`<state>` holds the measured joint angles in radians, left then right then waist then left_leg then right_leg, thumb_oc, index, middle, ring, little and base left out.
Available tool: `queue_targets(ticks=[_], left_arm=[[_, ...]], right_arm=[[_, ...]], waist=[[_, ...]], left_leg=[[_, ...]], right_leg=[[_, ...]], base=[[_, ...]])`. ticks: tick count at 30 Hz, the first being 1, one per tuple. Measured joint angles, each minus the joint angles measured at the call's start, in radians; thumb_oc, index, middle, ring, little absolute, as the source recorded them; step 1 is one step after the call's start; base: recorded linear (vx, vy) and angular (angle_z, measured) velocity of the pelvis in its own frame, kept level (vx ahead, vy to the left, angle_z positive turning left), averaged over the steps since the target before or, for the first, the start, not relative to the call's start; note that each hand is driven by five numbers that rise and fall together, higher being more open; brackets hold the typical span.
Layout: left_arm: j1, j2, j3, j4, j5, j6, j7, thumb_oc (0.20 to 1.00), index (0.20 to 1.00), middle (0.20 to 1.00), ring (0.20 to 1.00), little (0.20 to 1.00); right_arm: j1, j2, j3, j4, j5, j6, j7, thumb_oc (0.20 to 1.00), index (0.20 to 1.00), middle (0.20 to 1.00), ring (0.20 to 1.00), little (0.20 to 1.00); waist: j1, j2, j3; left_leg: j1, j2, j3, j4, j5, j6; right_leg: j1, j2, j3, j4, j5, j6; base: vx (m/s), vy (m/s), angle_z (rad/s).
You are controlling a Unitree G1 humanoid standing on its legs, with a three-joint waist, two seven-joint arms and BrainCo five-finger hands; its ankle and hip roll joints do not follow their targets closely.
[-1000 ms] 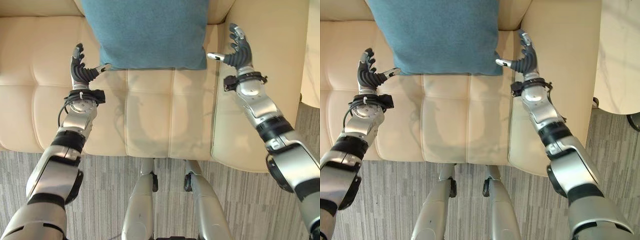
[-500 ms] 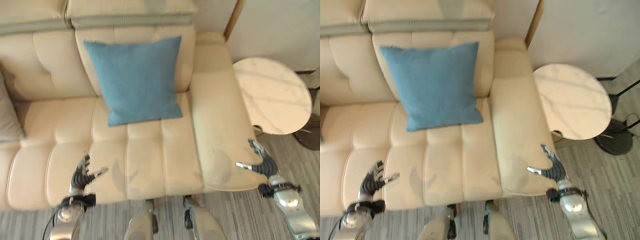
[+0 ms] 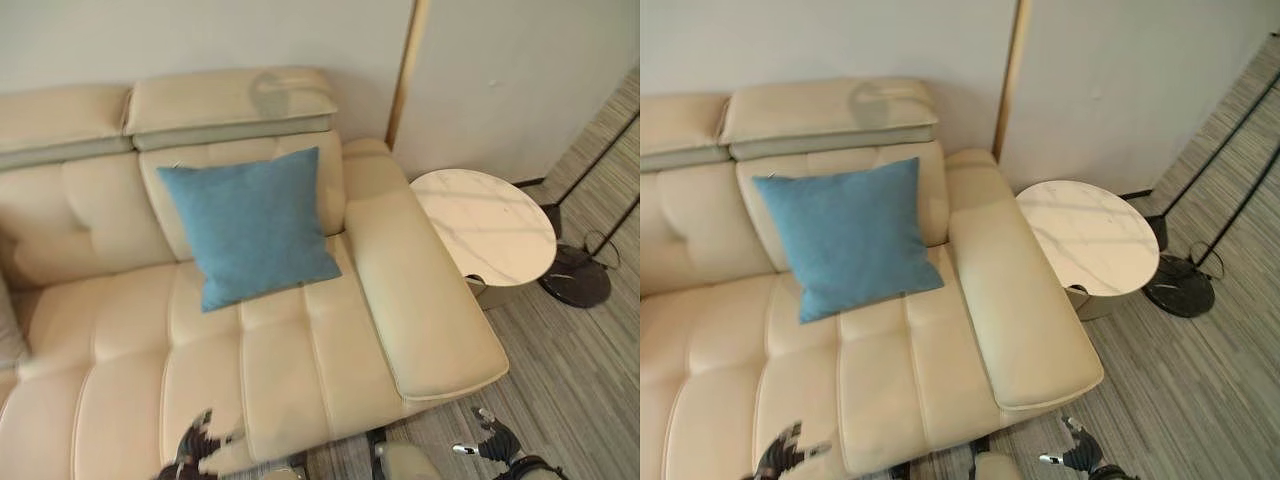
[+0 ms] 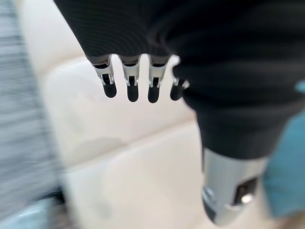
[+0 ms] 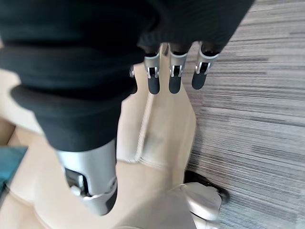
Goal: Pick up all the scattered cushions and arrange them neatly on the sofa.
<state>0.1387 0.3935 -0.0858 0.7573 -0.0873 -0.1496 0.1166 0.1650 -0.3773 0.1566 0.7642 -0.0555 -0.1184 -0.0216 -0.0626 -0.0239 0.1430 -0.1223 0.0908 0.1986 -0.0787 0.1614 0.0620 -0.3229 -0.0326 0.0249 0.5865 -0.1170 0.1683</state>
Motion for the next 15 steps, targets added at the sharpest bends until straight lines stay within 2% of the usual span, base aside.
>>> queue_targets(ticks=[1,2,3,4,5,6,7,8,9,10,11,12,13,14,15], left_arm=[[0.005,0.018,0.005,0.0,0.0,0.005,0.005,1.0,1.0,1.0,1.0,1.0],[0.007,0.023,0.011,0.002,0.0,0.01,0.006,1.0,1.0,1.0,1.0,1.0],[0.027,0.003,0.014,0.005,-0.002,0.009,0.006,1.0,1.0,1.0,1.0,1.0],[0.016,-0.028,0.004,0.028,-0.002,0.009,0.012,1.0,1.0,1.0,1.0,1.0],[0.031,-0.043,0.01,0.034,-0.003,-0.003,0.013,1.0,1.0,1.0,1.0,1.0],[0.032,-0.033,0.012,0.044,-0.01,0.008,0.014,1.0,1.0,1.0,1.0,1.0],[0.023,-0.028,0.01,0.049,-0.011,0.018,0.013,1.0,1.0,1.0,1.0,1.0],[0.026,-0.027,0.01,0.054,-0.01,0.031,0.01,1.0,1.0,1.0,1.0,1.0],[0.029,-0.028,0.009,0.056,-0.01,0.038,0.004,1.0,1.0,1.0,1.0,1.0],[0.028,-0.029,0.01,0.055,-0.01,0.035,0.003,1.0,1.0,1.0,1.0,1.0],[0.025,-0.029,0.011,0.054,-0.009,0.03,0.004,1.0,1.0,1.0,1.0,1.0],[0.014,-0.027,0.016,0.046,-0.009,0.027,0.005,1.0,1.0,1.0,1.0,1.0],[-0.001,-0.028,0.018,0.037,-0.009,0.027,0.005,1.0,1.0,1.0,1.0,1.0],[-0.006,-0.028,0.017,0.016,-0.007,0.025,0.004,1.0,1.0,1.0,1.0,1.0],[-0.017,-0.029,0.017,0.0,-0.007,0.018,0.004,1.0,1.0,1.0,1.0,1.0]], right_arm=[[-0.025,0.008,-0.017,-0.007,0.024,-0.007,-0.004,1.0,1.0,1.0,1.0,1.0],[-0.063,0.008,-0.03,-0.006,0.038,-0.008,-0.02,1.0,1.0,1.0,1.0,1.0],[-0.089,0.005,-0.031,-0.009,0.042,-0.007,-0.021,1.0,1.0,1.0,1.0,1.0],[-0.056,-0.006,-0.043,-0.015,0.066,-0.002,-0.021,1.0,1.0,1.0,1.0,1.0],[-0.014,-0.01,-0.059,-0.026,0.08,-0.002,-0.032,1.0,1.0,1.0,1.0,1.0],[-0.012,-0.007,-0.051,-0.025,0.079,-0.002,-0.033,1.0,1.0,1.0,1.0,1.0],[-0.017,-0.009,-0.051,-0.021,0.08,0.002,-0.037,1.0,1.0,1.0,1.0,1.0],[-0.029,-0.007,-0.051,-0.022,0.08,0.011,-0.042,1.0,1.0,1.0,1.0,1.0],[-0.022,-0.01,-0.054,-0.029,0.084,0.013,-0.042,1.0,1.0,1.0,1.0,1.0],[-0.025,-0.023,-0.056,-0.029,0.097,0.013,-0.042,1.0,1.0,1.0,1.0,1.0],[-0.024,-0.036,-0.059,-0.027,0.098,0.011,-0.042,1.0,1.0,1.0,1.0,1.0],[-0.037,-0.04,-0.06,-0.026,0.098,0.012,-0.043,1.0,1.0,1.0,1.0,1.0],[-0.045,-0.039,-0.06,-0.025,0.098,0.01,-0.043,1.0,1.0,1.0,1.0,1.0],[-0.052,-0.034,-0.057,-0.025,0.098,0.011,-0.04,1.0,1.0,1.0,1.0,1.0],[-0.051,-0.031,-0.056,-0.026,0.098,0.011,-0.039,1.0,1.0,1.0,1.0,1.0]], waist=[[0.02,-0.008,-0.003],[0.032,-0.029,0.002],[0.047,-0.01,0.01],[0.042,0.004,0.011],[0.095,0.025,-0.01],[0.097,-0.011,-0.006],[0.081,-0.055,0.013],[0.07,-0.083,0.025],[0.056,-0.11,0.022],[0.038,-0.107,0.022],[0.022,-0.102,0.022],[0.017,-0.082,0.019],[-0.003,-0.074,0.022],[-0.011,-0.062,0.016],[-0.018,-0.055,0.016]], left_leg=[[-0.007,0.019,-0.001,0.004,0.009,-0.007],[-0.023,0.027,-0.023,0.018,0.001,-0.036],[-0.038,0.064,-0.024,0.002,0.03,-0.08],[-0.086,0.1,-0.059,0.029,0.1,-0.122],[-0.221,0.183,-0.087,0.121,0.194,-0.186],[-0.284,0.167,-0.117,0.127,0.316,-0.118],[-0.3,0.131,-0.132,0.147,0.291,-0.118],[-0.295,0.094,-0.125,0.213,0.172,-0.143],[-0.261,0.044,-0.108,0.261,0.06,-0.145],[-0.201,0.014,-0.104,0.263,-0.015,-0.152],[-0.141,0.002,-0.105,0.261,-0.059,-0.161],[-0.093,-0.01,-0.107,0.273,-0.106,-0.156],[-0.05,-0.019,-0.104,0.275,-0.15,-0.147],[0.006,-0.027,-0.101,0.218,-0.161,-0.142],[0.05,-0.031,-0.098,0.154,-0.161,-0.142]], right_leg=[[0.039,-0.006,-0.001,0.09,-0.03,0.012],[0.184,-0.024,-0.001,-0.072,-0.053,0.024],[0.237,-0.004,-0.091,-0.186,-0.128,-0.029],[0.249,0.064,-0.13,-0.269,-0.123,-0.186],[0.17,0.14,-0.126,-0.291,-0.073,-0.268],[0.119,0.13,-0.146,-0.274,-0.05,-0.276],[0.101,0.094,-0.163,-0.276,-0.029,-0.287],[0.113,0.068,-0.162,-0.297,-0.009,-0.29],[0.132,0.045,-0.157,-0.338,0.021,-0.284],[0.169,0.042,-0.157,-0.396,0.057,-0.272],[0.181,0.047,-0.158,-0.436,0.081,-0.27],[0.186,0.053,-0.159,-0.464,0.092,-0.259],[0.197,0.06,-0.164,-0.503,0.11,-0.228],[0.206,0.067,-0.163,-0.541,0.132,-0.2],[0.207,0.072,-0.158,-0.566,0.16,-0.19]], base=[[-0.16,-0.178,-0.23],[-0.29,-0.361,-0.55],[-0.46,-0.489,-0.13],[-0.76,-0.421,-0.22],[-0.63,-0.189,0.2],[-0.5,-0.053,0.0],[-0.11,0.002,0.35],[-0.07,0.015,0.33],[-0.04,0.03,0.39],[-0.01,0.069,0.25],[0.04,0.071,0.11],[0.04,0.05,0.12],[0.06,0.054,0.26],[0.06,0.068,0.43],[0.07,0.085,0.37]])
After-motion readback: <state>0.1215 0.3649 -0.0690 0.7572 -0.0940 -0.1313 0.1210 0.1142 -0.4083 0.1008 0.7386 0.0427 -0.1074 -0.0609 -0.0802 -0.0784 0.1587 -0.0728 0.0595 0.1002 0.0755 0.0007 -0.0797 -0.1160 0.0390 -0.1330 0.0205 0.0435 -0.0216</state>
